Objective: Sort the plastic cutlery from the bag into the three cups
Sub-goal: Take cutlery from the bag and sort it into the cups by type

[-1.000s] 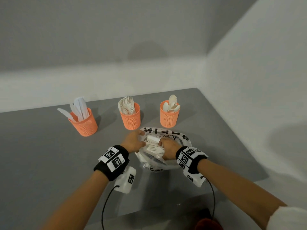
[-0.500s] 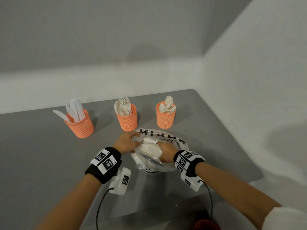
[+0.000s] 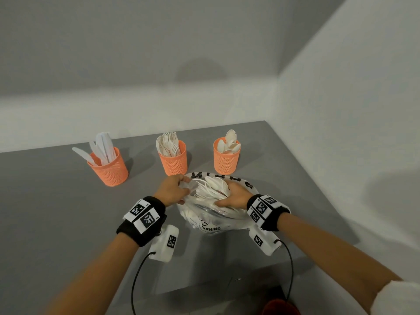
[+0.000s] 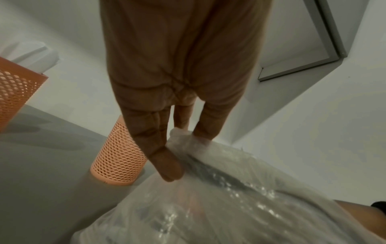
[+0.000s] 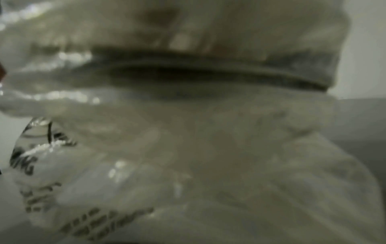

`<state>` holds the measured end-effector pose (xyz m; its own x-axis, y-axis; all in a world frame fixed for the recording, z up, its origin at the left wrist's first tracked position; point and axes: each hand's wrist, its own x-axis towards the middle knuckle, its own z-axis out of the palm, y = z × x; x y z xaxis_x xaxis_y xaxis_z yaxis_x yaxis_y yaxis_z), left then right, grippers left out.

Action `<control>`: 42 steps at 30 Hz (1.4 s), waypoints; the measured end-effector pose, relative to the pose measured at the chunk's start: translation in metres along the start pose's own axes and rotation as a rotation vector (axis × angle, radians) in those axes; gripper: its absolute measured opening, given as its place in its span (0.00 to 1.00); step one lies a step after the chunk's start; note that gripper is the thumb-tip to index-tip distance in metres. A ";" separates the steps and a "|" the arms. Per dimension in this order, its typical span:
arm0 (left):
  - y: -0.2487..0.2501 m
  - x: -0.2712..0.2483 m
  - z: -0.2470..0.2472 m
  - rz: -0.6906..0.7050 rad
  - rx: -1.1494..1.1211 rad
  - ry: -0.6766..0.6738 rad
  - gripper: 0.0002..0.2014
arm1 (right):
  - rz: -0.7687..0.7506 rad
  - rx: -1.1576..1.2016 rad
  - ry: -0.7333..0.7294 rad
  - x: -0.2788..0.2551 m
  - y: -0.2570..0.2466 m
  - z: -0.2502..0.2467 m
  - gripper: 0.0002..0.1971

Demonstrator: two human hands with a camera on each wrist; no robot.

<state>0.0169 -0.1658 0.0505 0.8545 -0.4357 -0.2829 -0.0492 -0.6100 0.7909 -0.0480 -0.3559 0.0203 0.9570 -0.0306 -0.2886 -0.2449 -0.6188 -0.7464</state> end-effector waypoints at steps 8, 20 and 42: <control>0.005 0.000 0.001 -0.023 -0.022 -0.006 0.19 | 0.009 0.158 -0.018 -0.002 -0.003 -0.005 0.22; 0.019 -0.022 -0.019 0.030 -0.600 0.332 0.12 | -0.258 0.801 0.371 0.009 -0.117 -0.037 0.14; -0.015 -0.041 -0.060 0.084 -0.645 0.098 0.12 | -0.042 0.717 0.157 0.043 -0.146 0.094 0.10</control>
<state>0.0135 -0.0997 0.0828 0.9061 -0.3834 -0.1788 0.1757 -0.0436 0.9835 0.0144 -0.1929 0.0603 0.9657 -0.1634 -0.2016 -0.1973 0.0423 -0.9794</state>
